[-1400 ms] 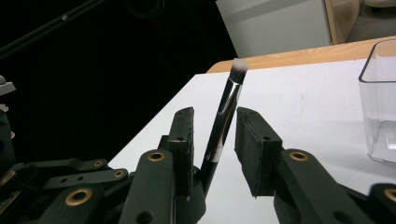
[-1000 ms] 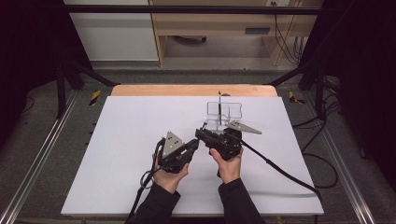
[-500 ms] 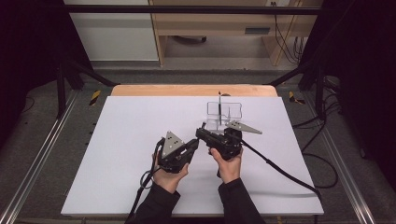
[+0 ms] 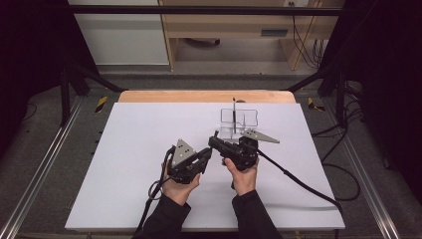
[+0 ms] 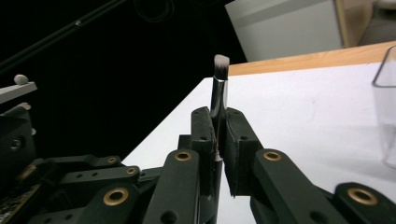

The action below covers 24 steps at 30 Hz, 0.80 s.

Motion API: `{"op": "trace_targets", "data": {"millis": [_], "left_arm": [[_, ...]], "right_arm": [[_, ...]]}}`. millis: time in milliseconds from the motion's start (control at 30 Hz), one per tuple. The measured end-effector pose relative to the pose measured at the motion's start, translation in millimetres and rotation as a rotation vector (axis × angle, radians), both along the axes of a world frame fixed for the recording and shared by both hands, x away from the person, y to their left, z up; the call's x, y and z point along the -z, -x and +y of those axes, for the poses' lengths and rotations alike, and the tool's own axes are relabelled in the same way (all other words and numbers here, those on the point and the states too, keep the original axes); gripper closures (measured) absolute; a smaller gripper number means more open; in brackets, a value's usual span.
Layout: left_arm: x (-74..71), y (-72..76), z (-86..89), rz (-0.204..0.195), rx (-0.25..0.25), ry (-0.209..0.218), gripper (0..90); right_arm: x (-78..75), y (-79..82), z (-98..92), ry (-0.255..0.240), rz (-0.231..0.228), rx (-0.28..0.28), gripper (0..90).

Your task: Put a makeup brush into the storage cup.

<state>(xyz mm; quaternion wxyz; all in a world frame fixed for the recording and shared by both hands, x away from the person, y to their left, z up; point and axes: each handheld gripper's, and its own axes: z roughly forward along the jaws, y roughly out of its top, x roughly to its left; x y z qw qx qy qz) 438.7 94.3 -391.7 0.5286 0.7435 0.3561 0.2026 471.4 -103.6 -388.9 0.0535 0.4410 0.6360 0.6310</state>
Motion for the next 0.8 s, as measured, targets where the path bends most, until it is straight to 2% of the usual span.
{"op": "trace_targets", "data": {"millis": [300,433,600,700,800], "left_arm": [[-5.1,-1.9,8.0,0.0,0.029,-0.036,64.3],[-7.0,-2.4,12.5,-0.003,0.036,-0.066,55.1],[-9.7,-2.5,20.8,-0.01,0.058,-0.074,46.2],[-10.9,-4.2,26.6,0.002,0.079,-0.067,39.0],[-11.4,-4.6,32.5,-0.002,0.072,-0.072,33.1]], "right_arm": [[-3.2,0.0,-3.3,0.025,-0.037,0.015,83.9],[-4.6,0.1,-5.0,0.036,-0.053,0.015,83.9],[-6.9,0.3,-7.3,0.054,-0.069,0.018,83.9],[-7.7,0.5,-8.7,0.068,-0.081,0.018,83.9],[-8.8,0.7,-10.1,0.084,-0.094,0.019,83.9]]}}
